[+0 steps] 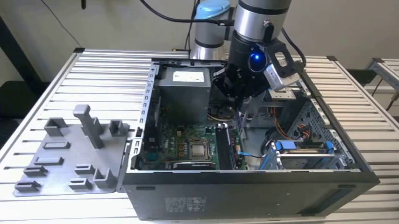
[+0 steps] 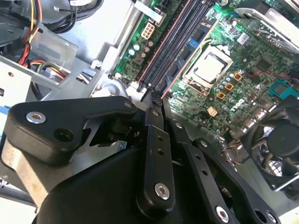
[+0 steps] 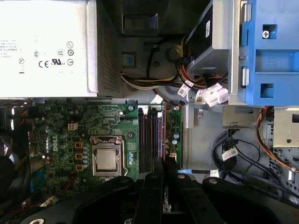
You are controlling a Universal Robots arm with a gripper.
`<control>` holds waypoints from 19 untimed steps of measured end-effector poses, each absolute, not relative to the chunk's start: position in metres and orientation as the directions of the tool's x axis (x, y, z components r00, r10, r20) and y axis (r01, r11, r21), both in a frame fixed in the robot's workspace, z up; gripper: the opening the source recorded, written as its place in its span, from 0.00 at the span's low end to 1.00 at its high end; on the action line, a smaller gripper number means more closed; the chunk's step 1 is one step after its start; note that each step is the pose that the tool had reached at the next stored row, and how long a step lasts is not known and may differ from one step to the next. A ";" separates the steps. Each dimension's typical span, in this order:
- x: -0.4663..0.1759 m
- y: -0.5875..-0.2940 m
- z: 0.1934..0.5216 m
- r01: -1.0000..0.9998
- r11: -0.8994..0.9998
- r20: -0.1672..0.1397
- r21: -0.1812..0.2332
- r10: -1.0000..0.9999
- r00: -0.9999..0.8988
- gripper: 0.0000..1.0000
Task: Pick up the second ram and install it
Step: 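Insert the second ram into the second slot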
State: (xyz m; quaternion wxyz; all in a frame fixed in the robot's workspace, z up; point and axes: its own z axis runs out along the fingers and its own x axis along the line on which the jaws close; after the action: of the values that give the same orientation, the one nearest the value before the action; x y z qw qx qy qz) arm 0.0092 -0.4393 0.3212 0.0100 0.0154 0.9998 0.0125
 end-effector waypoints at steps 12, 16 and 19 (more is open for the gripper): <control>0.009 -0.439 0.310 0.031 0.999 -0.019 0.026 0.031 -0.999 0.14; 0.009 -0.439 0.307 0.031 0.999 -0.019 0.026 0.031 -0.999 0.14; 0.009 -0.439 0.305 0.031 0.999 -0.019 0.026 0.031 -0.999 0.14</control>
State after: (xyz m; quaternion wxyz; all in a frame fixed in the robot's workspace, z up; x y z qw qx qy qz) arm 0.0092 -0.4393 0.3050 0.0099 0.0154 0.9997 0.0129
